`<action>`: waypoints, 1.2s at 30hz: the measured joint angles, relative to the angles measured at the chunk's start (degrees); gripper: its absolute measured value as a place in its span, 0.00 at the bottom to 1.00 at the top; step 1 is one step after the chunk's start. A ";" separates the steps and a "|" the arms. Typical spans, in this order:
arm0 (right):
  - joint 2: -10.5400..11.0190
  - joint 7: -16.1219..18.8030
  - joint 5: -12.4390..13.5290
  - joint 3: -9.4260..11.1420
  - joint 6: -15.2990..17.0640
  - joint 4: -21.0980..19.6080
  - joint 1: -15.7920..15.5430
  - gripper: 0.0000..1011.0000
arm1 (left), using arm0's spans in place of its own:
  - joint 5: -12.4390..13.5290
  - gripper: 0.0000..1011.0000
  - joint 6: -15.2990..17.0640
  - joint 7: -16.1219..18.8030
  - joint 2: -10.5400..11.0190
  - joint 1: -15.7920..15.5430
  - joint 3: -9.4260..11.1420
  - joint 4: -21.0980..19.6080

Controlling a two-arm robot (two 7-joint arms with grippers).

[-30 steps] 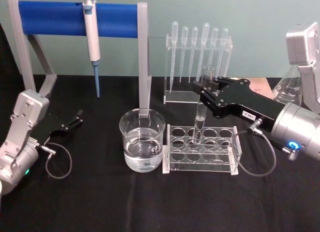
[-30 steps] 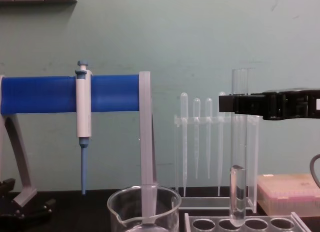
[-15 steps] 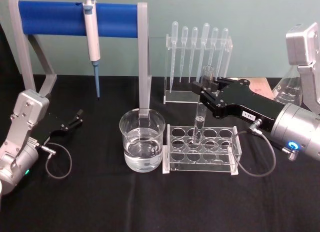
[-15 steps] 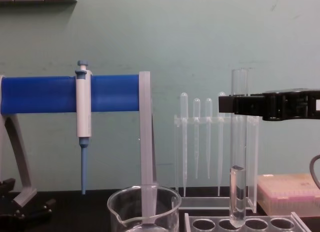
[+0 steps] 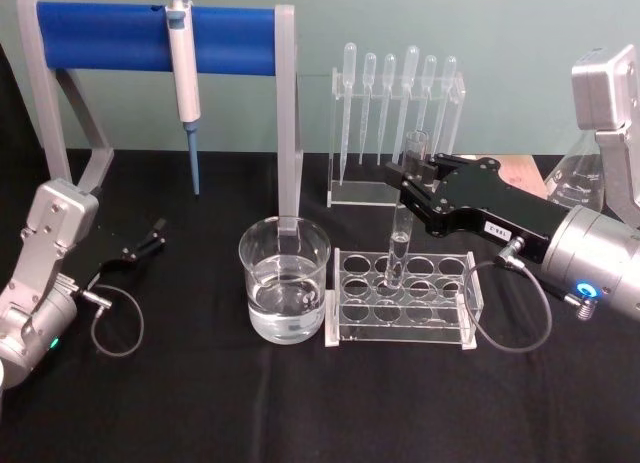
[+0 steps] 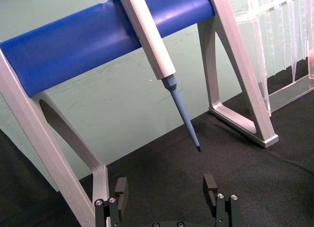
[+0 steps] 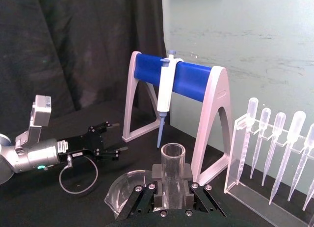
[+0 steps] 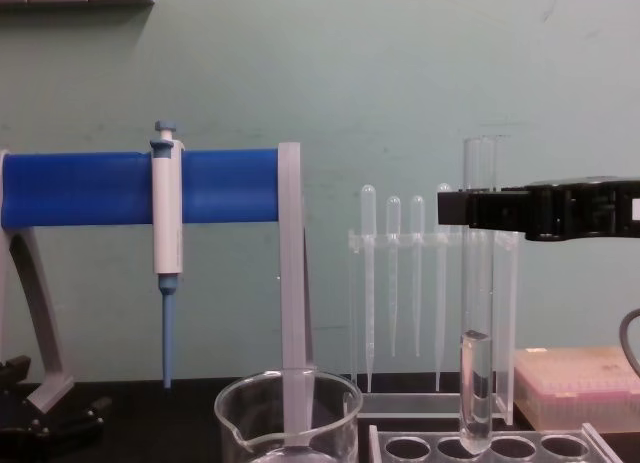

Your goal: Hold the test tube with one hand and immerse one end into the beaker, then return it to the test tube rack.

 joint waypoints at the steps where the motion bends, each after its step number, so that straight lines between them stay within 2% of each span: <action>1: 0.00 -0.01 -0.01 0.00 0.01 0.00 0.00 0.22 | 0.00 0.99 0.00 0.00 0.00 0.00 0.00 0.00; 36: 0.00 -0.08 -0.05 0.00 0.06 0.00 0.00 0.22 | 0.00 0.99 0.00 0.00 0.00 0.00 0.00 0.00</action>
